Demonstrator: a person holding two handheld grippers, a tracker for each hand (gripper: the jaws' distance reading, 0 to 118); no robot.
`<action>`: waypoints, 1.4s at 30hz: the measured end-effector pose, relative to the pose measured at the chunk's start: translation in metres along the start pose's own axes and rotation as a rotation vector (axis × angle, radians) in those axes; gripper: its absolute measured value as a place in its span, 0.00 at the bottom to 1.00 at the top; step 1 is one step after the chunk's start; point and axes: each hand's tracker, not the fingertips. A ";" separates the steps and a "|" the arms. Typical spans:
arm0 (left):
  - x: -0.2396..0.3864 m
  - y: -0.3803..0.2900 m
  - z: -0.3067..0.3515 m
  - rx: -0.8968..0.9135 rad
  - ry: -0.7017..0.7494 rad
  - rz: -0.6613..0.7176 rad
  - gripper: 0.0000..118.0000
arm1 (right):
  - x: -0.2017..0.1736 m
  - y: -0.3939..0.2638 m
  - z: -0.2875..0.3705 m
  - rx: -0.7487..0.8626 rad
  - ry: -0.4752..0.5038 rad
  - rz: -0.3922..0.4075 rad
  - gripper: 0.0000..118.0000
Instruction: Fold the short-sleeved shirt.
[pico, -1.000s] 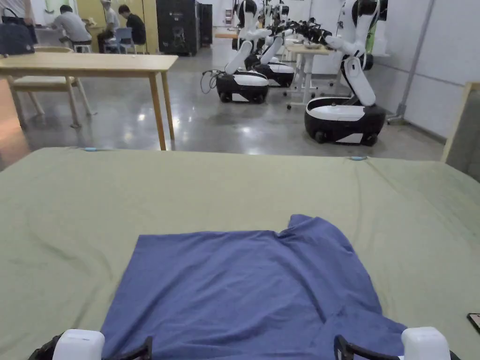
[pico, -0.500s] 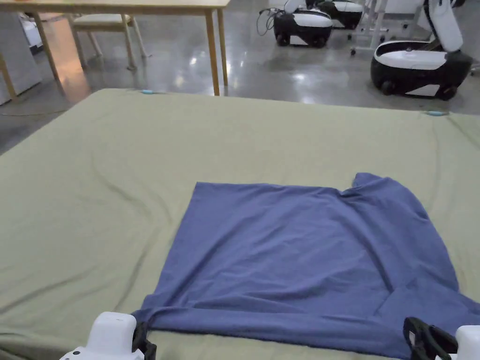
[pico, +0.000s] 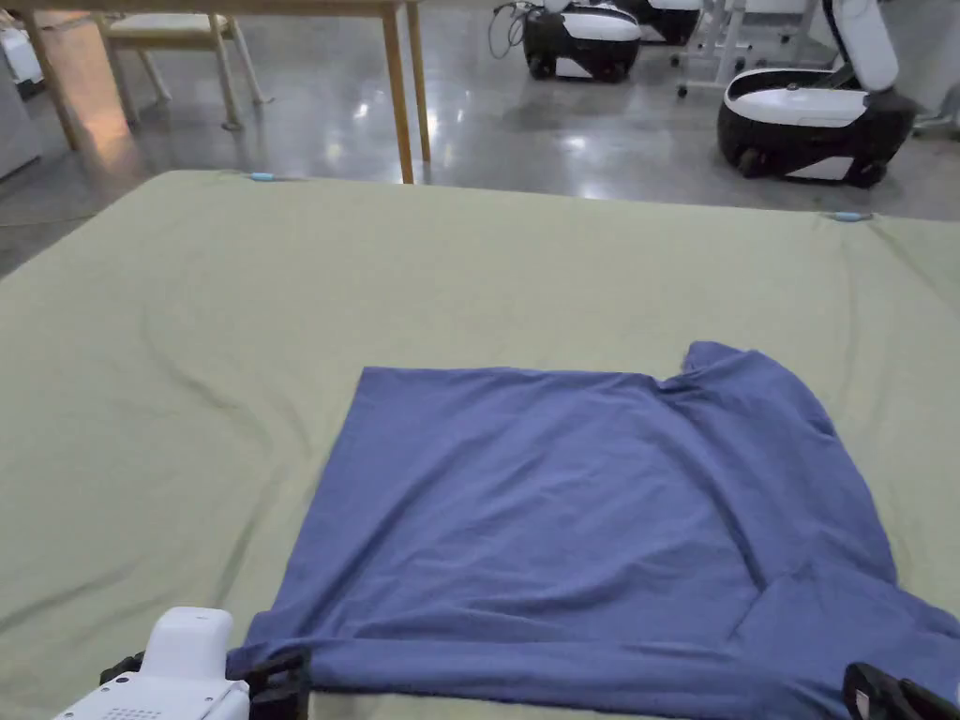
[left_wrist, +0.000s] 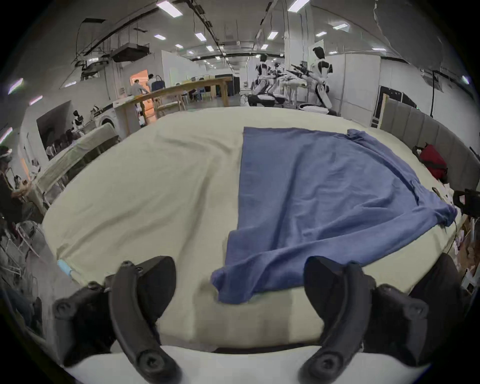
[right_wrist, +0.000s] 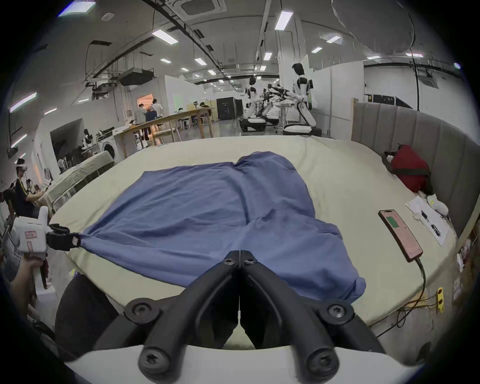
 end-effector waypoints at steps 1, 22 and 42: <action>-0.001 0.002 -0.004 -0.012 -0.011 0.011 0.71 | 0.006 -0.001 0.001 -0.004 -0.009 -0.006 0.01; 0.030 0.032 0.031 0.010 0.023 -0.077 0.05 | 0.101 -0.017 -0.018 -0.114 -0.066 -0.099 0.07; 0.032 0.218 -0.110 -0.101 -0.034 -0.009 0.05 | 0.098 0.156 -0.196 -0.223 -0.133 -0.047 0.07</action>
